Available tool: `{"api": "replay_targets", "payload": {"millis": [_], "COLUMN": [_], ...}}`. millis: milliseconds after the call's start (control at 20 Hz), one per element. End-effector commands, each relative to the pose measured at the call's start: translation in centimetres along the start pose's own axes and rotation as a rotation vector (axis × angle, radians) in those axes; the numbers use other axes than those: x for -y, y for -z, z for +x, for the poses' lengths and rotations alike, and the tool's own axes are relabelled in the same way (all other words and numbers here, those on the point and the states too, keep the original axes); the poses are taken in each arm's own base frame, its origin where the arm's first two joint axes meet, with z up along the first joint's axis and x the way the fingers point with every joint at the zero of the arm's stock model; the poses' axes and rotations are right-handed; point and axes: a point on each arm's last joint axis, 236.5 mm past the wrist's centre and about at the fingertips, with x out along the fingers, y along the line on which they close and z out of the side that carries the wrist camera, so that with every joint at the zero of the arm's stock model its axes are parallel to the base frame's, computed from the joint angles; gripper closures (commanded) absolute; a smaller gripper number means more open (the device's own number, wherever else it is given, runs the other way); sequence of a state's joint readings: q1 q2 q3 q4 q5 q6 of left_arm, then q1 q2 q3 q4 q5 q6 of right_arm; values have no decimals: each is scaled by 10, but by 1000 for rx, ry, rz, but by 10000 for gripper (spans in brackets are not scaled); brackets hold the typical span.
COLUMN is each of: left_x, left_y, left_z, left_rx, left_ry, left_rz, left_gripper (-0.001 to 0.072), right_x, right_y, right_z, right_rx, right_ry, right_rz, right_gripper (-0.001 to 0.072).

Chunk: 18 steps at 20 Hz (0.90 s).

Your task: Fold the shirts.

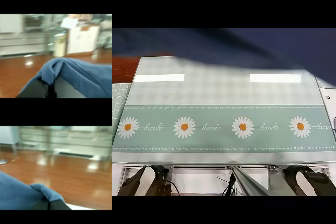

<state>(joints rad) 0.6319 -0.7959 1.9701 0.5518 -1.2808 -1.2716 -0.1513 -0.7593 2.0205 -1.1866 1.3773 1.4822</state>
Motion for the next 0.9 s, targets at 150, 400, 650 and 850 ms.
{"api": "replay_targets", "payload": {"millis": [150, 400, 650, 850], "left_x": [-2, -15, -30, -45], "left_y": [71, 207, 356, 421], "left_z": [-67, -56, -26, 41], "left_rx": [-214, -598, -919, -854], "left_ry": [-186, -131, -90, -84], "left_rz": [54, -110, -287, -481], "left_gripper": [679, 679, 679, 679], "right_x": [45, 58, 58, 84], "right_y": [71, 164, 265, 322], "right_z": [-77, -52, 16, 94], "right_rx": [-130, -412, -639, -726], "right_ry": [311, 332, 235, 220], "right_rz": [56, 159, 256, 295], "right_gripper": [693, 693, 693, 693]}}
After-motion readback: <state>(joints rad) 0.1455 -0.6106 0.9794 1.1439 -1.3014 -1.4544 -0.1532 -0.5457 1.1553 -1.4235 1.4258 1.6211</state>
